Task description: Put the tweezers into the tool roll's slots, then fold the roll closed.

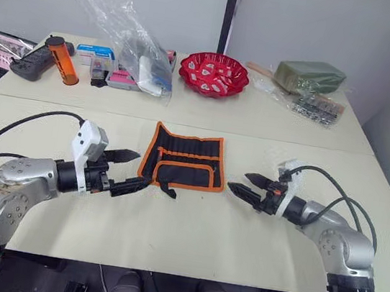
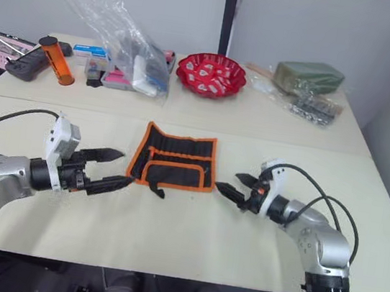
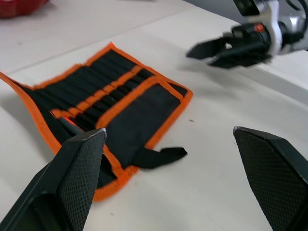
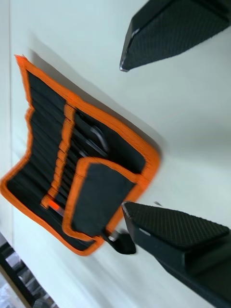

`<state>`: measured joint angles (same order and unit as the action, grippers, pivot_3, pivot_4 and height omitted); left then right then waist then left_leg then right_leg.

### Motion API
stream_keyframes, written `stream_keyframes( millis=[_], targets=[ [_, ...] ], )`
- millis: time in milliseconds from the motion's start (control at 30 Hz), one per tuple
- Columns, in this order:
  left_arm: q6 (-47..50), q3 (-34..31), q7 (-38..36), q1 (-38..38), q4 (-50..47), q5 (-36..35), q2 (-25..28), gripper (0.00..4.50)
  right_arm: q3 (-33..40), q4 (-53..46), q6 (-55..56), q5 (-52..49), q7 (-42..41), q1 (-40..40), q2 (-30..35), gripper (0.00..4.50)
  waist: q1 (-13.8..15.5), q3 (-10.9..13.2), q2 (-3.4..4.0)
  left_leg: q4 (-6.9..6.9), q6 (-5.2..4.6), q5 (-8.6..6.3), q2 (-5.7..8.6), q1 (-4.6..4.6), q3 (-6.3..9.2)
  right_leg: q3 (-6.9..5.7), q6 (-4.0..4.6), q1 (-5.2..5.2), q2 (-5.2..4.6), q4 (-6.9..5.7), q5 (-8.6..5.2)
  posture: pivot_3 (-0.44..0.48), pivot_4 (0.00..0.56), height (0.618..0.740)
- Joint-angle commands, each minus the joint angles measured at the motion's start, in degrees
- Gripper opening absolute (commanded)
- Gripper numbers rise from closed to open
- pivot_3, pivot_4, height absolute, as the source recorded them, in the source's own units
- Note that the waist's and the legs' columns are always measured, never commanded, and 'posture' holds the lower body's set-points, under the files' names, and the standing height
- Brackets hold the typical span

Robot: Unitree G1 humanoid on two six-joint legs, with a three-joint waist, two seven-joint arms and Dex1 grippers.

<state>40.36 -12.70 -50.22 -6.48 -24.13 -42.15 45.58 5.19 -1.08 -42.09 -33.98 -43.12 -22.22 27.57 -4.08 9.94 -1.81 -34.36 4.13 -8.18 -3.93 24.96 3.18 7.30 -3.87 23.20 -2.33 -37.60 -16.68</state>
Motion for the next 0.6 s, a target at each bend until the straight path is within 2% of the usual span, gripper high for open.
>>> stream_keyframes(
  millis=[33, 267, 533, 600],
  targets=[
    [-1.7, -3.5, 1.0, 1.0, -3.1, -0.7, 0.0, 4.50, -0.8, 7.6, -3.0, 0.5, 1.3, -7.2, -1.8, 4.48, 0.1, 0.0, -0.01, -0.01, 0.00, 0.00, 0.00, 0.00, 0.01, -0.01, 0.00, 0.00, 0.00, -0.02, 0.00, 0.000, 0.150, 0.729],
    [-2.8, -5.5, 1.5, 6.5, -5.9, 1.2, 0.8, 4.50, -3.0, 20.9, -7.2, 2.5, 0.4, -17.4, -4.2, 4.48, 0.4, 0.1, 0.00, 0.05, -0.02, 0.01, 0.01, 0.06, 0.02, -0.02, 0.07, 0.01, 0.00, 0.02, 0.06, 0.000, 0.150, 0.729],
    [-5.5, -7.6, 3.7, 11.3, -6.8, 4.2, 0.1, 4.50, -3.8, 26.5, -10.1, 2.9, -3.0, -20.6, -5.2, 4.48, 0.1, 0.1, 0.00, 0.04, -0.02, 0.02, 0.00, 0.08, 0.02, -0.04, 0.06, 0.05, 0.00, -0.01, 0.06, 0.000, 0.150, 0.729],
    [-5.7, -7.6, 4.1, 11.9, -7.2, 4.3, -0.3, 4.50, -2.6, 27.2, -10.8, 2.4, -2.6, -20.9, -5.8, 3.93, 0.1, 0.1, 0.00, 0.04, -0.02, 0.01, 0.01, 0.08, 0.02, -0.04, 0.07, 0.05, 0.00, -0.01, 0.06, 0.000, 0.150, 0.729]
  ],
)
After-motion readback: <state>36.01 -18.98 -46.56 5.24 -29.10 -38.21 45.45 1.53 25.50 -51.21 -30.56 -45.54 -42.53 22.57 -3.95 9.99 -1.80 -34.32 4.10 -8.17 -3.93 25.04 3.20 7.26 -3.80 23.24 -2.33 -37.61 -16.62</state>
